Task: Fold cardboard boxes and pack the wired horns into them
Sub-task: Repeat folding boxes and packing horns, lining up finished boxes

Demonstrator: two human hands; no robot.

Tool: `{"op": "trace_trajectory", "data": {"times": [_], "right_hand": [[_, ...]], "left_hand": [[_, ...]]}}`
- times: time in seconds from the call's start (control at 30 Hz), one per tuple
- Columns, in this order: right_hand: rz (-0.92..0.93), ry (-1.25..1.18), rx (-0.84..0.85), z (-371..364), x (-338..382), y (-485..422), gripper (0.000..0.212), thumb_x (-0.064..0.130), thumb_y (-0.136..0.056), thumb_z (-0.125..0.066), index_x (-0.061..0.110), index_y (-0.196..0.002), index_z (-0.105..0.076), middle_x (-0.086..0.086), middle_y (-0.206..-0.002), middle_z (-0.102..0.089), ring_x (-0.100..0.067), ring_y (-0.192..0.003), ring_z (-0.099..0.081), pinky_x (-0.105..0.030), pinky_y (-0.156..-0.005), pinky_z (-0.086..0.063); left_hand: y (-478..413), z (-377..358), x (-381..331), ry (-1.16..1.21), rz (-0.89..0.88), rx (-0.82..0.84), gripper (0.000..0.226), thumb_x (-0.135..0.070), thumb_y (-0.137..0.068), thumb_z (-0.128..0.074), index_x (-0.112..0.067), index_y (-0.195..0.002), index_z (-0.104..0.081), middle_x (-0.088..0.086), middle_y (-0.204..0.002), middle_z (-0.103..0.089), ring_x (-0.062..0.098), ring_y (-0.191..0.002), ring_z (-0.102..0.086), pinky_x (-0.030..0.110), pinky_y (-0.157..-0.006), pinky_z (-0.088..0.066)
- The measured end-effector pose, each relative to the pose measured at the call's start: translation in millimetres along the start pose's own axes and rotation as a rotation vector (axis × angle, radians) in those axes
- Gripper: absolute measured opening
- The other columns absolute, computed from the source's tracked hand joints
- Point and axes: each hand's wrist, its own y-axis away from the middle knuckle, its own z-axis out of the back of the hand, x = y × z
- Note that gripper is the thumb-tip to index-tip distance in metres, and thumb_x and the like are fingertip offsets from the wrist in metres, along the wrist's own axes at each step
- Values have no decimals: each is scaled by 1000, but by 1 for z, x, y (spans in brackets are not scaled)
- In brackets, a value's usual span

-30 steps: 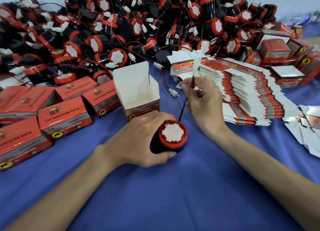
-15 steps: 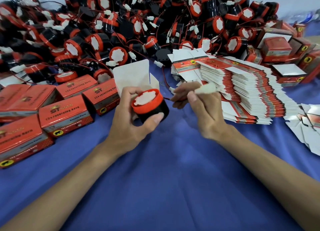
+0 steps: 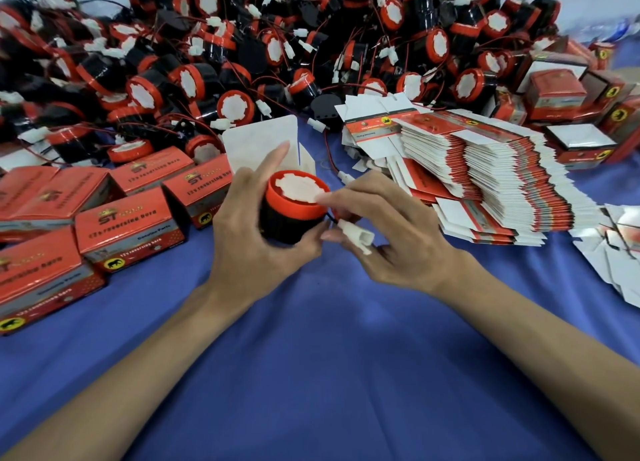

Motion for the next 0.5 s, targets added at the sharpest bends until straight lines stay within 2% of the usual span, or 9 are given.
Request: {"op": "trace_trajectory", "data": {"times": [0.07, 0.17, 0.23, 0.3, 0.4, 0.5], "right_hand": [[-10, -17, 1, 2, -1, -1, 41, -8, -73, -75, 5, -107, -55, -20, -85, -63, -18, -80, -54, -18, -78, -45], [22, -31, 10, 6, -2, -2, 18, 14, -90, -65, 6, -102, -55, -19, -83, -64, -21, -78, -56, -25, -70, -49], [30, -20, 12, 8, -3, -2, 21, 22, -94, -57, 4, -102, -63, -18, -83, -65, -21, -77, -57, -26, -69, -49], [34, 0, 16, 7, -3, -2, 31, 22, -94, -55, -4, -105, -68, -20, -86, -66, -21, -79, -58, -21, -75, -48], [31, 7, 35, 6, -1, -5, 33, 18, -93, -57, -8, -113, -61, -21, -87, -63, -19, -80, -55, -16, -82, -41], [37, 9, 43, 7, 4, -8, 37, 15, -87, -64, -3, -118, -57, -15, -83, -59, -17, -73, -50, -14, -74, -39]], "left_hand": [[-1, 1, 0, -36, 9, -3, 76, -41, -76, -69, -5, -136, -40, 21, -103, -58, 25, -94, -58, 18, -89, -44], [-1, 1, 2, -87, -5, -14, 82, -44, -76, -70, 3, -137, -43, 21, -95, -57, 19, -88, -53, 10, -86, -40], [0, 0, 3, -116, -22, -14, 83, -46, -75, -71, 2, -137, -44, 20, -90, -54, 13, -84, -48, 8, -83, -38], [0, -1, 6, -130, -29, -20, 82, -47, -75, -71, 1, -136, -46, 20, -88, -53, 9, -83, -45, 7, -82, -37], [-2, 0, 8, -116, -18, -41, 74, -47, -76, -70, 4, -128, -55, 19, -89, -51, 10, -82, -46, 7, -80, -38], [0, -2, 9, -108, -30, -48, 69, -55, -76, -70, 3, -112, -64, 15, -85, -48, 11, -76, -46, 9, -73, -39]]}}
